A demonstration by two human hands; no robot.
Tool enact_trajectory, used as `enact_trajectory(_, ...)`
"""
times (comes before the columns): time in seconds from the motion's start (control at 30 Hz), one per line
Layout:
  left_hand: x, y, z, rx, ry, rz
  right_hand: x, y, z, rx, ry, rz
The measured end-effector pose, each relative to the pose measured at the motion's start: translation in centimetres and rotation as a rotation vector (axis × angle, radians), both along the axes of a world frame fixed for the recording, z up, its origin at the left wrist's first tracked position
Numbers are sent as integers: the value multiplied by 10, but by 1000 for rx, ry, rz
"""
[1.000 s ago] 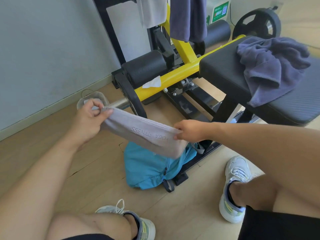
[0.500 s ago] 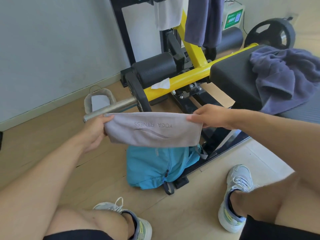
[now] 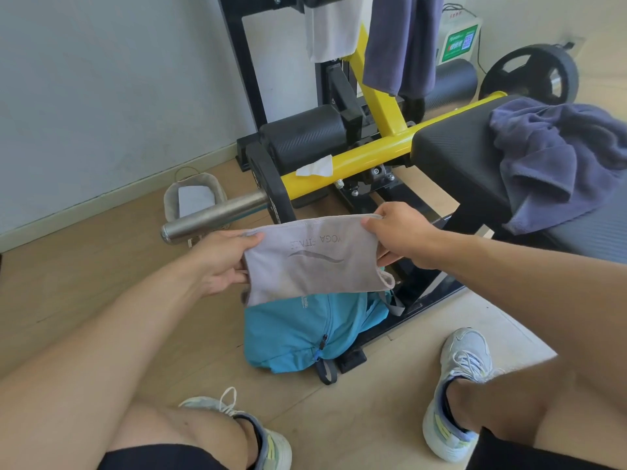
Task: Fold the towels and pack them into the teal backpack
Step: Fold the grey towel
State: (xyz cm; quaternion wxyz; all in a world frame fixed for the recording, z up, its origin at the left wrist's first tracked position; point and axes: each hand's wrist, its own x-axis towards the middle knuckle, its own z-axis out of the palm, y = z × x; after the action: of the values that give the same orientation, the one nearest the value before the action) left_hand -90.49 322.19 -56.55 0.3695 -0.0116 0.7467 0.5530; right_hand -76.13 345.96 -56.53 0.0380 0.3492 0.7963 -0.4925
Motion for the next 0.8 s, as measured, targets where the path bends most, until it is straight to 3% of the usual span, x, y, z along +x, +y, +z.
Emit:
enact_trajectory(0.4,49,49,9,135,-63,-24,-8,-62,-6,36,215,71)
enact_trajectory(0.67,60,49,28,200,-194,-161,-11,-64,-13,-30,247,65)
enact_trajectory(0.8,62,46,31,249,-252,-228,-6,-65,-2,56,205,159)
